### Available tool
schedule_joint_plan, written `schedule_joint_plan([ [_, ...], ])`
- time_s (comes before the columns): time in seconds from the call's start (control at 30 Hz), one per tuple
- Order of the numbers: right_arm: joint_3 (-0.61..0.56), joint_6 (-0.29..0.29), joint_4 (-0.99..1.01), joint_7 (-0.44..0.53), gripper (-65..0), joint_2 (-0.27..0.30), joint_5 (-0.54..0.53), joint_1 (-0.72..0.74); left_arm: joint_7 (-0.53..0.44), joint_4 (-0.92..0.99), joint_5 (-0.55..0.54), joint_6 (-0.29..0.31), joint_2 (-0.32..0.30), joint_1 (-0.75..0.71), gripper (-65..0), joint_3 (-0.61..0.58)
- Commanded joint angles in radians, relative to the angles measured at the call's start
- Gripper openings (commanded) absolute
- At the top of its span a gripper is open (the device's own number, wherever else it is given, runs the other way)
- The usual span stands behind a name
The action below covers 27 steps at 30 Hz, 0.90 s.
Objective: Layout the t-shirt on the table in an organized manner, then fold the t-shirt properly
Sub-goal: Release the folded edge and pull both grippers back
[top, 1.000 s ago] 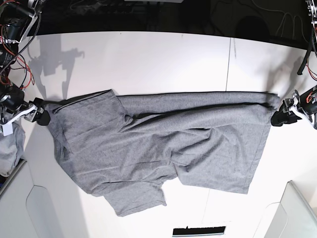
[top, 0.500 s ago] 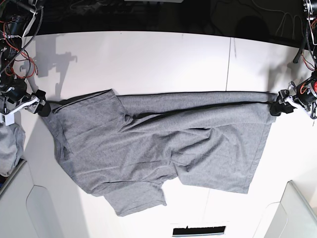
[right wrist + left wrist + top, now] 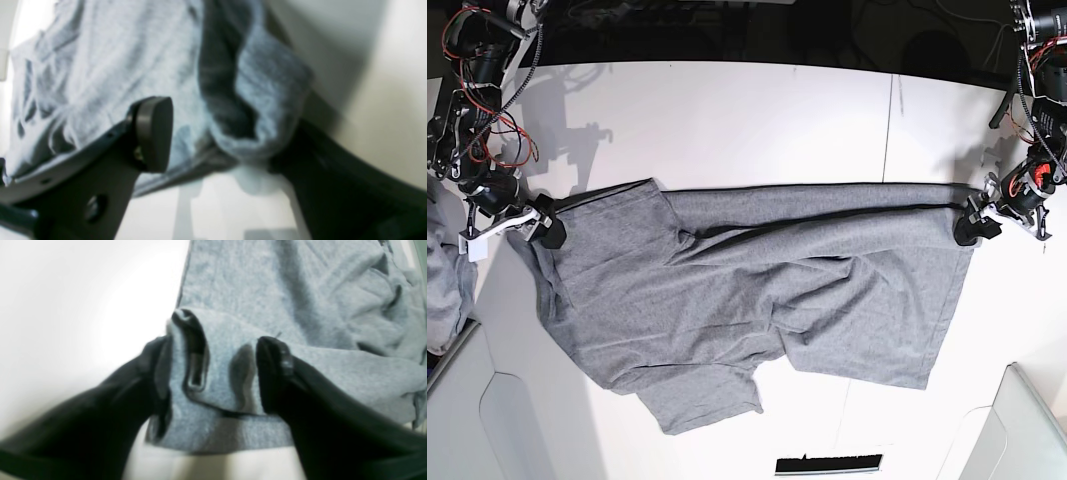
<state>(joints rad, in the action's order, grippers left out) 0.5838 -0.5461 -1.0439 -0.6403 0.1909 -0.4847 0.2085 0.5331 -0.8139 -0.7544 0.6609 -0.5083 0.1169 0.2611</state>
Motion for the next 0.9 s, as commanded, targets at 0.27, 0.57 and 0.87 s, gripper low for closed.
schedule_joint_plan([
  [0.27, -0.002, -0.009, -0.025, -0.001, -65.0, -0.005, 0.016, 0.045, 0.015, -0.021, 0.002, 0.037, -0.039, 0.007, -65.0, 0.0],
  [0.57, -0.001, -0.028, -0.21, -0.129, -65.0, 0.006, -0.102, -0.101, 0.252, -0.106, -0.204, 0.037, -0.123, -0.041, -65.0, 0.0],
  [0.87, 0.007, -0.028, -0.466, -0.172, -65.0, 0.025, -0.204, -0.393, 0.284, -0.299, -0.294, 0.037, -0.207, -0.253, -65.0, 0.001],
])
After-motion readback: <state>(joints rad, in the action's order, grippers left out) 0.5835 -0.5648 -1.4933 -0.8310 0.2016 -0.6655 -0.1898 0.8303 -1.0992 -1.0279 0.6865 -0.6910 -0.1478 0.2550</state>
